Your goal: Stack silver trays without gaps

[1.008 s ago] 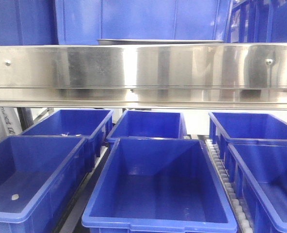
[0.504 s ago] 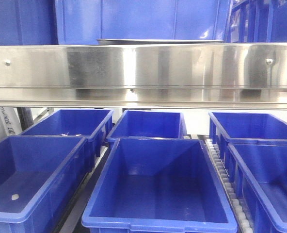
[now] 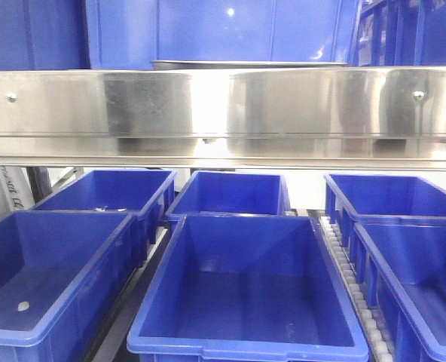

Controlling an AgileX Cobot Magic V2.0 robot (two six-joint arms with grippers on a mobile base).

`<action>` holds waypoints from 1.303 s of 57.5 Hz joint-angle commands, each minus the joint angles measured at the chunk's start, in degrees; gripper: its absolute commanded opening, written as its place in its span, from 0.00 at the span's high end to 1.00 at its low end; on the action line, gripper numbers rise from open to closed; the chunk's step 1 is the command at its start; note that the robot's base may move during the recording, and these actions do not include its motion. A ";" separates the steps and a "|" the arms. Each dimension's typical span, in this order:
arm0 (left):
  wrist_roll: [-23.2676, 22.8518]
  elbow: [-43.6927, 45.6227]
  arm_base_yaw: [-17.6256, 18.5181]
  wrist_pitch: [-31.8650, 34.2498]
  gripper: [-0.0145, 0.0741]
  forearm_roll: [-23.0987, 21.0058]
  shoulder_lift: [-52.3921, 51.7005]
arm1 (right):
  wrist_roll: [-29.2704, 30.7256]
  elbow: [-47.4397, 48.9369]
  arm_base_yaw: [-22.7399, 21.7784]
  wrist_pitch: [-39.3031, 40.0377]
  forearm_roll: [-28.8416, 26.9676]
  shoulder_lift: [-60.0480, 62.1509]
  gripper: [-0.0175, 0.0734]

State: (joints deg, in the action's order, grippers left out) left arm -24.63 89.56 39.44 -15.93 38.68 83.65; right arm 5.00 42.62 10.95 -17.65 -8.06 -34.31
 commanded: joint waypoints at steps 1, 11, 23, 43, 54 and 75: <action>-0.07 -0.13 0.17 0.49 0.84 0.10 -0.63 | 0.50 -0.10 0.16 1.00 0.09 0.43 0.89; -0.07 -0.13 0.17 0.49 0.84 0.10 -0.63 | 0.50 -0.10 -1.22 0.84 2.87 1.01 0.89; -0.07 -0.13 0.17 0.49 0.84 0.10 -0.53 | 0.50 -0.10 -2.81 -1.01 1.99 8.37 0.89; -0.07 -0.13 0.17 0.49 0.84 0.10 -0.53 | 0.50 -1.02 -5.12 -5.83 2.17 18.28 0.89; -0.07 -0.13 0.17 0.49 0.84 0.10 -0.53 | 0.50 -12.82 -5.94 3.35 2.81 19.86 0.89; -0.07 -0.13 0.17 0.49 0.84 0.10 -0.53 | 0.50 -37.19 -9.07 21.34 1.30 29.43 0.89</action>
State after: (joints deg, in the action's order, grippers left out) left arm -24.63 89.56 39.44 -16.06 38.68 83.65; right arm 5.00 7.66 3.20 2.03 -6.55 -7.38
